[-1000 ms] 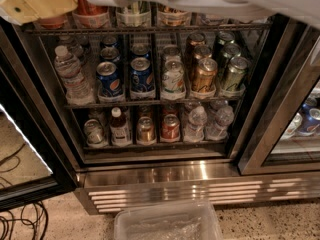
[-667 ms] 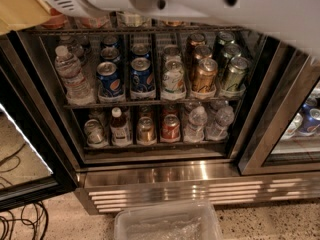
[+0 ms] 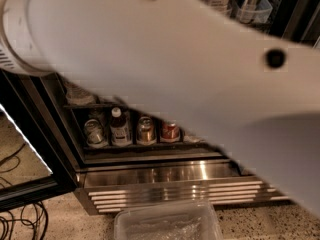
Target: Pick coke can from top shelf of fridge
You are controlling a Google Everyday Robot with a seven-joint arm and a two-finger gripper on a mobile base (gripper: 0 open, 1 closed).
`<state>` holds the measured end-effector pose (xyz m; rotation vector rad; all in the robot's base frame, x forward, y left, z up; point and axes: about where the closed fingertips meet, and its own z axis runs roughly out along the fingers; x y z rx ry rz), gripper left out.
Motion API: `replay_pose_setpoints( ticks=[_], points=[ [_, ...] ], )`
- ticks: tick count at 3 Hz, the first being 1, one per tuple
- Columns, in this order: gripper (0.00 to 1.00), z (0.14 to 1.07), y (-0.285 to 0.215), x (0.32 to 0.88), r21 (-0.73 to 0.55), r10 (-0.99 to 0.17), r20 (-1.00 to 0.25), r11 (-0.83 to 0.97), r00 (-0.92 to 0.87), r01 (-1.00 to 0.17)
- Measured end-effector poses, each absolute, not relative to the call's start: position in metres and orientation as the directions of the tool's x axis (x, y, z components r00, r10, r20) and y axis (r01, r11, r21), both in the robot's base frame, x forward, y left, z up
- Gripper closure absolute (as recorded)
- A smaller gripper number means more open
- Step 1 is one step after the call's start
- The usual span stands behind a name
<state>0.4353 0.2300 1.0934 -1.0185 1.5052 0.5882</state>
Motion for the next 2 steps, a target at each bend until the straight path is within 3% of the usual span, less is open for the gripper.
replay_pose_setpoints(
  ticks=[2],
  points=[
    [0.00, 1.0794, 0.2355, 0.4208, -0.114, -0.237, -0.971, 0.562, -0.027, -0.819]
  ],
)
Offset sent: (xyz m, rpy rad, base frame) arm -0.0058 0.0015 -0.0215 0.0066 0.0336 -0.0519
